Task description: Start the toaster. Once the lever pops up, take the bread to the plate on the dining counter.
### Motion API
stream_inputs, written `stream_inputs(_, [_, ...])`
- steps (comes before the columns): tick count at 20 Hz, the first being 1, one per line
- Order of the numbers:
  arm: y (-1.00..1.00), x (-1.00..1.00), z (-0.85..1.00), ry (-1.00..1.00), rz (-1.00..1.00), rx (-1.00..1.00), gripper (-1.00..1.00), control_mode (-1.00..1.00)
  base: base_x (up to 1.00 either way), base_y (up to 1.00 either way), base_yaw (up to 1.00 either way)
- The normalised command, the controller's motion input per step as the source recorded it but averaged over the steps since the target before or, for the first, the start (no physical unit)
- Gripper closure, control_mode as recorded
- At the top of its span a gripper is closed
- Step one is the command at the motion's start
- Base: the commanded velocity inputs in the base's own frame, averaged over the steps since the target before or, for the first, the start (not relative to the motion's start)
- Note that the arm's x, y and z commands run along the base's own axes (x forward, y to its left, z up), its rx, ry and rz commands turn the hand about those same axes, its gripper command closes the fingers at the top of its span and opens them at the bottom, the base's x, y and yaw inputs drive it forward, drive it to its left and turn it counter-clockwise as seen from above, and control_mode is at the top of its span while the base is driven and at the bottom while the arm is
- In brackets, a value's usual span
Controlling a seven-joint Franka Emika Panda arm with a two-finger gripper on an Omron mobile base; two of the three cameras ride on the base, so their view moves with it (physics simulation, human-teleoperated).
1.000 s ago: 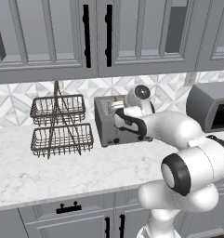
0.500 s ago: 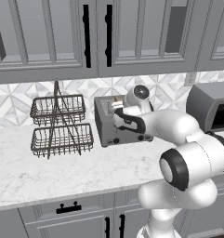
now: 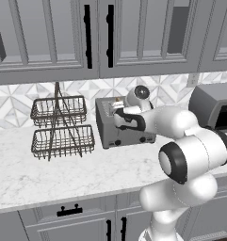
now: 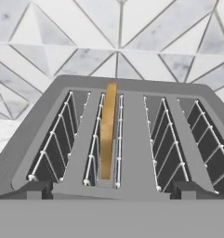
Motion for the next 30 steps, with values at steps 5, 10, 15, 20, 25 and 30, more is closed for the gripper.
stream_inputs(5, [0.00,0.22,-0.10,0.00,0.00,0.00,-1.00,-1.00,0.00,0.00,0.00])
stream_inputs(10, [0.00,0.21,-0.09,0.00,0.00,0.00,-1.00,-1.00,0.00,0.00,0.00])
stream_inputs(15, [0.00,0.15,-0.12,0.00,0.00,0.00,-1.00,-1.00,0.00,0.00,0.00])
stream_inputs(20, [0.00,0.08,-0.11,0.00,0.00,0.00,-1.00,-1.00,0.00,0.00,0.00])
stream_inputs(25, [0.00,0.08,-0.03,0.00,0.00,0.00,-1.00,-1.00,0.00,0.00,0.00])
stream_inputs(30, [0.02,0.12,0.00,0.00,0.00,0.00,-1.00,-1.00,0.00,0.00,0.00])
